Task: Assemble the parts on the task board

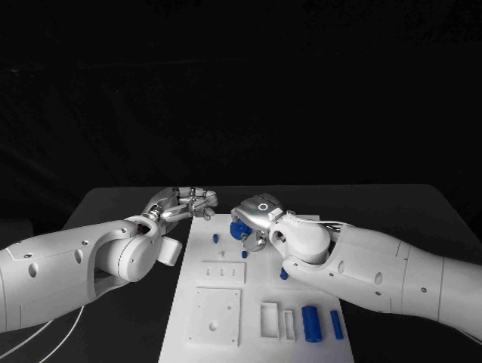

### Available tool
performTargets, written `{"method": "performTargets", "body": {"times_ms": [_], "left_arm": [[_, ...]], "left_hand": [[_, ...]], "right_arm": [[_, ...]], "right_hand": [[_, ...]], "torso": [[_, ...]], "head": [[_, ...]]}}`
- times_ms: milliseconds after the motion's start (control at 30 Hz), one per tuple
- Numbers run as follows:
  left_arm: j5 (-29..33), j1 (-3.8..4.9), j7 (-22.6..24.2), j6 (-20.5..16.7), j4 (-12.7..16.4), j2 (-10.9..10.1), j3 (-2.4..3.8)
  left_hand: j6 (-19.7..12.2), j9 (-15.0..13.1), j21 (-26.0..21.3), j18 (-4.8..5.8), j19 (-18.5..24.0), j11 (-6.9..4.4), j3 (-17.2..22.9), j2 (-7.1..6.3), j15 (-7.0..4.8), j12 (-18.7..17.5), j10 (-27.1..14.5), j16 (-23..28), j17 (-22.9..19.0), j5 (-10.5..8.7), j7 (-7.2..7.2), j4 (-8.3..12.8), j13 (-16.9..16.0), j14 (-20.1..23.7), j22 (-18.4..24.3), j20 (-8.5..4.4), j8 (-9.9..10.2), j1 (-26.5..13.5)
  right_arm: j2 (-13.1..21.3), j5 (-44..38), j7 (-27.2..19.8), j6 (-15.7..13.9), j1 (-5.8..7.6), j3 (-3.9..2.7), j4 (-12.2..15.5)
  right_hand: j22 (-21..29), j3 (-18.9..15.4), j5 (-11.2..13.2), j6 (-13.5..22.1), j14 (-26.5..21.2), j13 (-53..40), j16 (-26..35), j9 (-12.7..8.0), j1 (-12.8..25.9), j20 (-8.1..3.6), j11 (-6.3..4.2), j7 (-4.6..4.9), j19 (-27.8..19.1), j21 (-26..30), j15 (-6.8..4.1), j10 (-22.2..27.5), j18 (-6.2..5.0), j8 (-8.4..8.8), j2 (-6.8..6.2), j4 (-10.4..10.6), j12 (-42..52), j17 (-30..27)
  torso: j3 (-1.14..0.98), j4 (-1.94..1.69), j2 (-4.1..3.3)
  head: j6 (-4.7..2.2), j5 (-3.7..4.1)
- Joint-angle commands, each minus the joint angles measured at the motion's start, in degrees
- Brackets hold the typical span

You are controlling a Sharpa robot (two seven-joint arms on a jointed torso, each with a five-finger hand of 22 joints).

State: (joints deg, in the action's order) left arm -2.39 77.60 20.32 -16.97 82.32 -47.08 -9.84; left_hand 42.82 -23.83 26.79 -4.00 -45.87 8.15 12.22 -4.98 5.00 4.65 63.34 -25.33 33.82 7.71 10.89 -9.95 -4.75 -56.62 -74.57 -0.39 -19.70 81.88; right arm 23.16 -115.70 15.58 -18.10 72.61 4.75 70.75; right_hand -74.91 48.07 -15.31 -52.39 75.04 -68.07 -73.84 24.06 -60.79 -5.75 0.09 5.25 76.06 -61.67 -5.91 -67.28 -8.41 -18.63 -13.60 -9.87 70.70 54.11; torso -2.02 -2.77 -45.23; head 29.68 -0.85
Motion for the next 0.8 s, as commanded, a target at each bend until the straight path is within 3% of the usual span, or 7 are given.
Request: {"method": "performTargets", "body": {"times_ms": [33,233,467,800], "left_arm": [[-0.2,0.03,0.5,0.0,0.0,0.2,0.04],[-0.2,0.03,0.5,0.0,-0.1,0.5,0.04],[-0.2,0.04,0.5,0.1,-0.2,1.1,0.05],[-0.2,0.05,0.4,0.1,-0.5,1.3,0.06]], "left_hand": [[0.4,0.1,-0.2,-0.61,0.1,0.01,-0.2,-0.09,0.11,-0.3,0.3,0.3,0.1,0.02,0.08,-0.2,0.1,-0.3,0.1,-0.21,0.3,0.5],[0.4,0.1,-0.2,-0.61,0.1,0.00,-0.2,-0.10,0.11,-0.3,0.3,0.3,0.1,0.01,0.07,-0.2,0.1,-0.3,0.1,-0.21,0.3,0.5],[0.4,0.1,-0.2,-0.62,0.1,0.00,-0.2,-0.11,0.11,-0.3,0.3,0.3,0.1,0.01,0.06,-0.2,0.1,-0.3,0.1,-0.21,0.3,0.6],[0.4,0.1,-0.2,-0.62,0.1,-0.01,-0.2,-0.12,0.11,-0.3,0.4,0.4,0.2,0.00,0.05,-0.2,0.1,-0.3,0.1,-0.21,0.3,0.6]], "right_arm": [[-0.5,-0.8,-0.4,0.1,-0.13,0.07,-0.5],[-1.5,-0.5,-0.8,-0.1,-0.29,0.32,-1.8],[-2.7,-0.1,-1.2,-0.1,-0.44,1.01,-3.9],[-3.5,-0.1,-1.2,0.1,-0.55,1.27,-5.9]], "right_hand": [[-0.7,0.0,0.3,-3.3,0.2,0.0,0.2,0.1,-0.2,0.04,0.01,1.27,0.3,-0.2,-0.19,-0.4,-6.59,-0.40,-0.42,0.3,-0.3,0.1],[-0.7,-0.1,0.4,-3.2,0.2,0.1,0.2,0.0,-0.2,0.04,0.02,1.29,0.3,-0.2,-0.18,-0.3,-6.59,-0.37,-0.41,0.3,-0.4,0.1],[-0.7,-0.1,0.5,-3.2,0.2,0.2,0.3,0.0,-0.2,0.04,0.03,1.31,0.3,-0.2,-0.17,-0.2,-6.59,-0.31,-0.37,0.3,-0.5,0.1],[-0.7,-0.1,0.5,-3.0,0.2,0.3,0.3,0.0,-0.2,0.04,0.06,1.34,0.3,-0.2,-0.15,0.0,-6.59,-0.24,-0.37,0.3,-0.7,0.1]], "torso": [[0.22,-0.46,-0.23],[0.36,-0.70,-0.41],[0.37,-0.71,-0.40],[0.32,-0.54,-0.33]], "head": [[-0.06,0.04],[-0.05,0.30],[0.06,0.31],[0.14,0.13]]}}
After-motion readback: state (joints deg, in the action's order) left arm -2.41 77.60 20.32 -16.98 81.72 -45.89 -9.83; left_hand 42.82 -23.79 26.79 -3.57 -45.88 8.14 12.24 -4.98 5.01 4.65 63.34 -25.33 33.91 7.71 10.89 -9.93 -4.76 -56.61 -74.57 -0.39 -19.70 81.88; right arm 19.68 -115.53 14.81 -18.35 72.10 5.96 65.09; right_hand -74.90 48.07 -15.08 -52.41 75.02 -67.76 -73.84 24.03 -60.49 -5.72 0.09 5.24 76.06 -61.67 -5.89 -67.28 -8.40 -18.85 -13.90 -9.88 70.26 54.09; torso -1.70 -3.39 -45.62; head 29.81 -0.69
